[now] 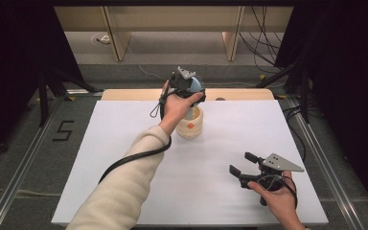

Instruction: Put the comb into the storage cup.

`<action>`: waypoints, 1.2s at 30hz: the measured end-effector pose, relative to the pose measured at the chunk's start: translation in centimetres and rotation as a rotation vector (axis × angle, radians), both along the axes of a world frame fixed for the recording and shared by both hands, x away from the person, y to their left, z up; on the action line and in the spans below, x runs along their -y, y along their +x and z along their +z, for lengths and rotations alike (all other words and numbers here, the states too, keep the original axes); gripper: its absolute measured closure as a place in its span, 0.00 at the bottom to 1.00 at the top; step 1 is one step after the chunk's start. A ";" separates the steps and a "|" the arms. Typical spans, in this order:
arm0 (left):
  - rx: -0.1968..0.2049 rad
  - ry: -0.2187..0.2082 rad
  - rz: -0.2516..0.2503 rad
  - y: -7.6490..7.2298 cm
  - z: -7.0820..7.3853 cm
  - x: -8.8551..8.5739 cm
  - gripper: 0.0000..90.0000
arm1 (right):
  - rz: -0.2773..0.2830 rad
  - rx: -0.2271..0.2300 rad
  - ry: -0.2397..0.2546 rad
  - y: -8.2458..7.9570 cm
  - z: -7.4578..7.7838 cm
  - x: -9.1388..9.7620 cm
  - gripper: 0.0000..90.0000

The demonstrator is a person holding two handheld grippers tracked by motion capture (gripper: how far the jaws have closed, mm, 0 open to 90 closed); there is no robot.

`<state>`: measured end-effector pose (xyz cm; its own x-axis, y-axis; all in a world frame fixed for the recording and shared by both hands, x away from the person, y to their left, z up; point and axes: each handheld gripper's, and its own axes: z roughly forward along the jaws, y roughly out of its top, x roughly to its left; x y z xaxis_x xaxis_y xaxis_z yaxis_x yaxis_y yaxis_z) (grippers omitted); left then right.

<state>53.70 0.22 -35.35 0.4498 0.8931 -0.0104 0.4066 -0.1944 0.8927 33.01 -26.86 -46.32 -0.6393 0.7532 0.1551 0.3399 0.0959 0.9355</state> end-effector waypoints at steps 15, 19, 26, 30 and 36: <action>-0.010 0.008 0.005 0.0 -0.5 0.0 0.21 | 0.000 -0.006 -0.001 0.0 0.0 0.0 0.19; -0.011 0.012 0.006 0.0 -0.5 0.0 0.21 | 0.000 -0.001 -0.002 0.0 0.0 0.0 0.19; -0.015 0.014 0.004 0.1 -0.6 0.0 0.21 | 0.000 -0.004 0.000 0.0 0.0 0.0 0.19; -0.018 0.022 0.005 0.1 -0.8 0.0 0.21 | -0.001 -0.004 0.000 0.0 0.0 0.0 0.19; -0.023 0.024 0.008 0.1 -1.0 0.1 0.21 | 0.000 -0.001 -0.004 0.0 0.0 0.0 0.19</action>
<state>53.78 0.14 -36.37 0.4422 0.8969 0.0012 0.4283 -0.2124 0.8783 32.99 -26.86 -46.30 -0.6387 0.7540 0.1532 0.3413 0.0991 0.9347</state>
